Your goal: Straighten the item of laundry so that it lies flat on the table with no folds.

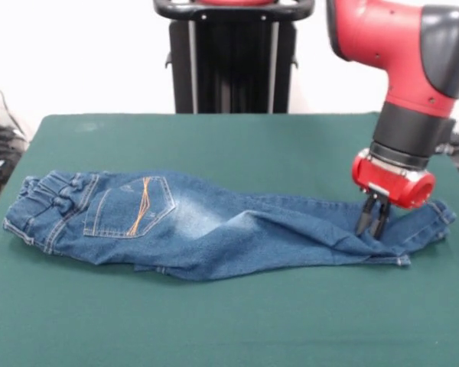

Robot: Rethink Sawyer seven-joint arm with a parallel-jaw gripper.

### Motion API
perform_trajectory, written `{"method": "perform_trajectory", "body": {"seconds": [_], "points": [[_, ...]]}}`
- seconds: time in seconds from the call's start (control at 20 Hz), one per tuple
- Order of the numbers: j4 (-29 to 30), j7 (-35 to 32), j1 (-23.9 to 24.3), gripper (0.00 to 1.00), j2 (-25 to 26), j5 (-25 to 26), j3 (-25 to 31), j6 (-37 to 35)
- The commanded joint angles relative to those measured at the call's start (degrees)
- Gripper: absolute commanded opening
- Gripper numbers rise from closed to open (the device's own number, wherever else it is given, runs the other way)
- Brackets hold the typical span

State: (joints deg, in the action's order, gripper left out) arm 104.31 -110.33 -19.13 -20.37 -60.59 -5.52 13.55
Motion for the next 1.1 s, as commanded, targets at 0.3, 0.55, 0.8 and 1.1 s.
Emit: {"method": "perform_trajectory", "body": {"seconds": [0.3, 0.55, 0.8, 1.1], "points": [[6.4, -9.8, 7.2, 1.0, -0.5, 15.7, 4.8, -3.2], [6.4, -12.7, 8.8, 1.0, 0.0, 19.0, 6.1, -2.0], [6.7, -13.6, 10.5, 1.0, 0.3, 22.1, 6.9, -0.6], [8.0, -13.9, 10.9, 1.0, -1.0, 23.9, 6.4, -1.1]]}}
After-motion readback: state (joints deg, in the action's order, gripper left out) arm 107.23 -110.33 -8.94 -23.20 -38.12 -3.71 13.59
